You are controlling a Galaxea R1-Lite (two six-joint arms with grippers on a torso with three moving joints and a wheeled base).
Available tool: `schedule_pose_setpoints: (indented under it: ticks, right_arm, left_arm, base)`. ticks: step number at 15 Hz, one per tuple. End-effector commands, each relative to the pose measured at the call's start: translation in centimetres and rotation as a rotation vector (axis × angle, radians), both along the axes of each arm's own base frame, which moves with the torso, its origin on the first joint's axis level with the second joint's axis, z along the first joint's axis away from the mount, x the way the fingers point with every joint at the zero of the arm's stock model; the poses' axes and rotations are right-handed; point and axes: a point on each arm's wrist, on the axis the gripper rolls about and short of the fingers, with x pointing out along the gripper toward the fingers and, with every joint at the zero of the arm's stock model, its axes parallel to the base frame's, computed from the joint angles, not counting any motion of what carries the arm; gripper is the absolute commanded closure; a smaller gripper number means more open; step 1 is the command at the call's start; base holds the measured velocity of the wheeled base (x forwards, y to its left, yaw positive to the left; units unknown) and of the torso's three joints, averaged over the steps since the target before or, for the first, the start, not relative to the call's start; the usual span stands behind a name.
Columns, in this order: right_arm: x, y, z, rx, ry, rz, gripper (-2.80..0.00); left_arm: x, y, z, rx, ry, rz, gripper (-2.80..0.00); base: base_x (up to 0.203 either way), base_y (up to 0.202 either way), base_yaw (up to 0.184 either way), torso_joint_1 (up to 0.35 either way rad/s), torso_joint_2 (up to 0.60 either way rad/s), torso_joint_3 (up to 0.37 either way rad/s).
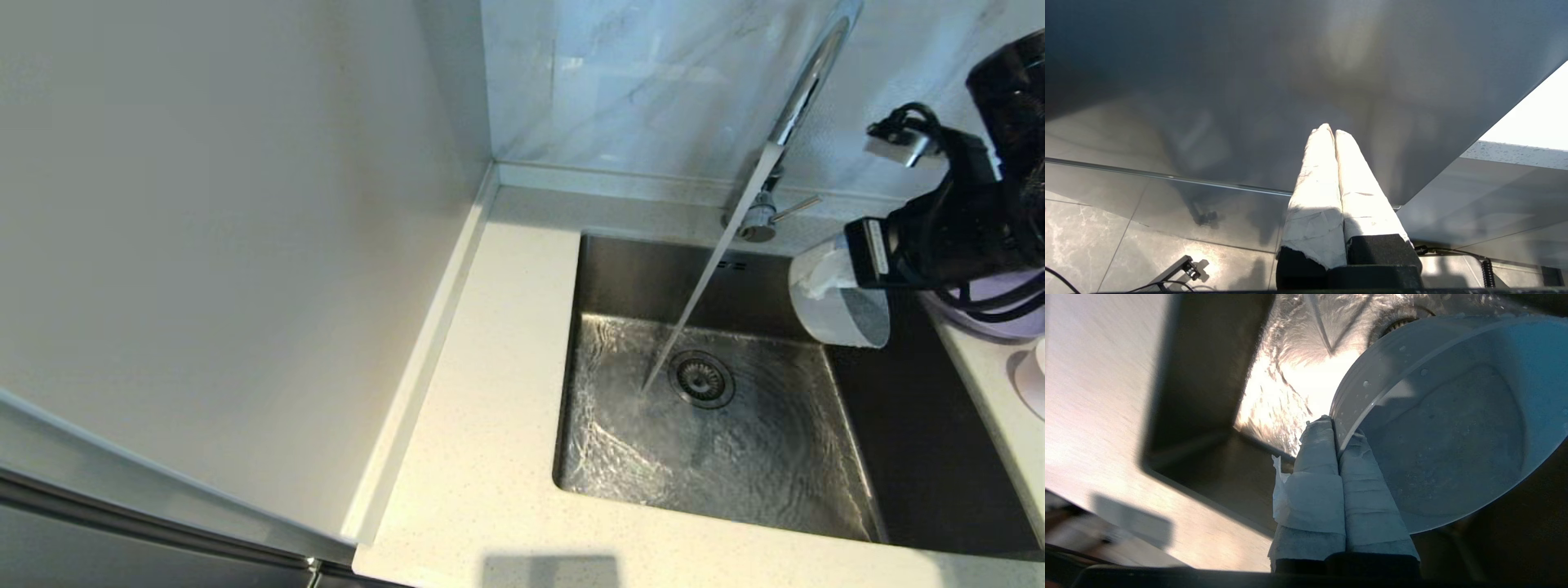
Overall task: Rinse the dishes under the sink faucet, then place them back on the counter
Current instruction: Rinse the bowl
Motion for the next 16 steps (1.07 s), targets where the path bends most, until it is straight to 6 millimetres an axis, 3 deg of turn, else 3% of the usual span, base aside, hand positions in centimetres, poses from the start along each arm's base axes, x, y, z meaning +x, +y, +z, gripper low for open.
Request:
schedule_pose_setpoints:
  ticks: [1, 4, 8, 16]
  right_arm:
    - [-0.6, -3.7, 1.1, 0.233, -0.041, 0.014, 0.00]
    - [-0.2, -8.0, 0.1, 0.496, -0.040, -0.002, 0.00]
    - [0.4, -10.5, -2.7, 0.728, -0.017, 0.011, 0.00]
    - [3.2, -11.5, -3.3, 1.048, -0.005, -0.033, 0.00]
  left_arm:
    - [0.0, 0.0, 0.0, -0.001, 0.000, 0.000, 0.00]
    - [0.0, 0.0, 0.0, -0.001, 0.000, 0.000, 0.00]
    - [0.0, 0.0, 0.0, -0.001, 0.000, 0.000, 0.00]
    - [0.0, 0.0, 0.0, -0.001, 0.000, 0.000, 0.00]
  base:
    - [0.000, 0.000, 0.000, 0.000, 0.00, 0.000]
    - [0.000, 0.000, 0.000, 0.000, 0.00, 0.000]
    - [0.000, 0.000, 0.000, 0.000, 0.00, 0.000]
    - [0.000, 0.000, 0.000, 0.000, 0.00, 0.000]
